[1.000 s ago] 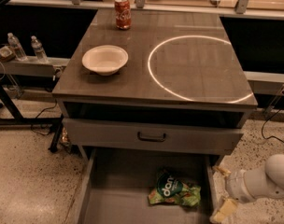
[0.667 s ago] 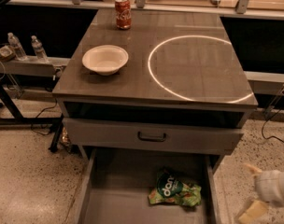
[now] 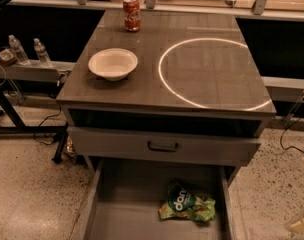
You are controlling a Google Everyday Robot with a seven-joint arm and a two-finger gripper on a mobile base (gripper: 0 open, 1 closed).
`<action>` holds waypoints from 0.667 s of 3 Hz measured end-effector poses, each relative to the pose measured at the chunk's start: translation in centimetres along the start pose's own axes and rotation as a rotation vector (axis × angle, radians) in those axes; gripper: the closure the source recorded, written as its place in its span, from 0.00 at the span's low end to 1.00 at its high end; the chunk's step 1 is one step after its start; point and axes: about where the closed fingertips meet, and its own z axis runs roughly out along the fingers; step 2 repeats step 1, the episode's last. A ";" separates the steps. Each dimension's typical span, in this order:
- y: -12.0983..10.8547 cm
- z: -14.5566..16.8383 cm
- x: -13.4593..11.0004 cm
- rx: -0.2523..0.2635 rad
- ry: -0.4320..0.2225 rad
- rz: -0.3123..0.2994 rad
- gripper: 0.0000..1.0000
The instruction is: Place green rice chip bag into middle drawer
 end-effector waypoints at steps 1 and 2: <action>-0.3 -1.0 -0.4 0.019 -0.001 -0.003 0.00; -0.3 -1.0 -0.4 0.019 -0.001 -0.003 0.00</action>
Offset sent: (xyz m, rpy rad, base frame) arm 0.0000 0.0000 0.0000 0.0000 0.0000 0.0000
